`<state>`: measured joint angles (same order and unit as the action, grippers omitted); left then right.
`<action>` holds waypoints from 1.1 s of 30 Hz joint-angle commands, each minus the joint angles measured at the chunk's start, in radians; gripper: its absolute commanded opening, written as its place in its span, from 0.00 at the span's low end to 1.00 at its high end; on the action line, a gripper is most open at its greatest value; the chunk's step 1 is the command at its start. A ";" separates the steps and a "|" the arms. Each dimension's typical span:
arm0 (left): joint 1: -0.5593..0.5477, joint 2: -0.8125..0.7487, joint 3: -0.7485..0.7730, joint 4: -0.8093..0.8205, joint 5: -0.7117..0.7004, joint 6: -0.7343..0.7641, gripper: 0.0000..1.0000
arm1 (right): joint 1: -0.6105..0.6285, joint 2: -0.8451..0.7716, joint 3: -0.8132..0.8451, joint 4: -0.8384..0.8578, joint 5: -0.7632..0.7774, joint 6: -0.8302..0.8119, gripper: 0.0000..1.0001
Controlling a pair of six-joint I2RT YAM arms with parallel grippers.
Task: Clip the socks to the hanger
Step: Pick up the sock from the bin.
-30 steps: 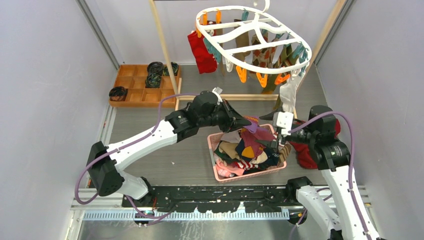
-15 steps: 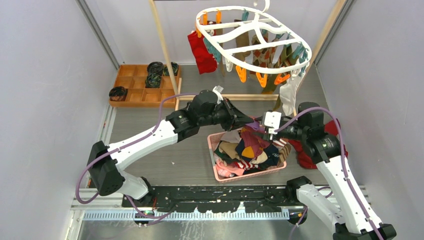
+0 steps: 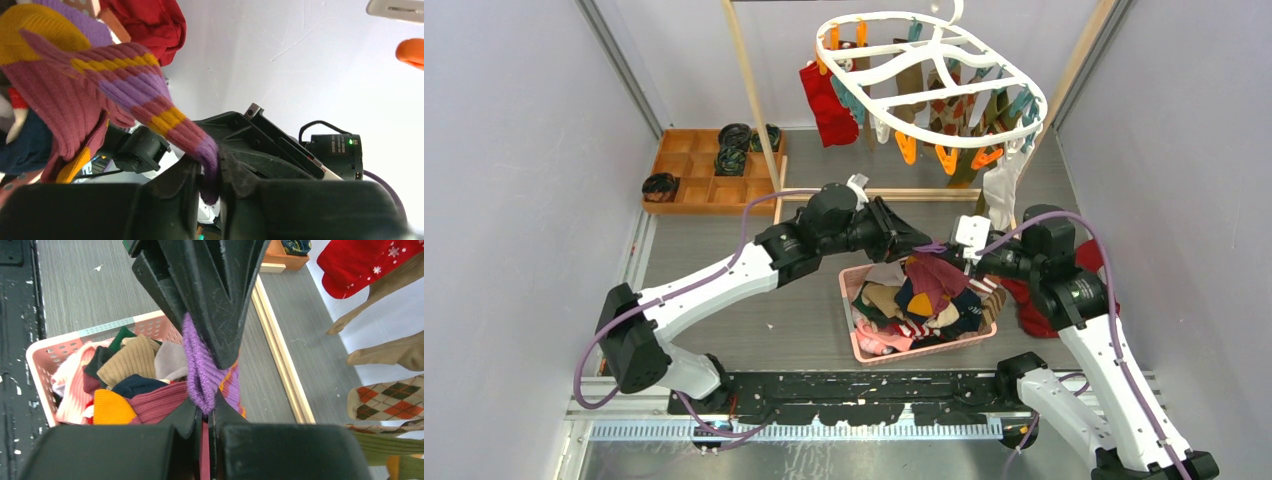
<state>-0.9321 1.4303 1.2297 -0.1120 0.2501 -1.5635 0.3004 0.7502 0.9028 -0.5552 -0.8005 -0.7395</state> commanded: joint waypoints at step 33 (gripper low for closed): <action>0.006 -0.471 -0.668 0.788 0.187 1.483 0.89 | -0.048 0.049 0.210 -0.429 -0.214 0.476 0.01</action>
<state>-0.9226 0.9436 0.6357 0.4507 0.3946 -0.1955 0.2577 0.7631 1.0435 -0.7864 -0.9661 -0.1257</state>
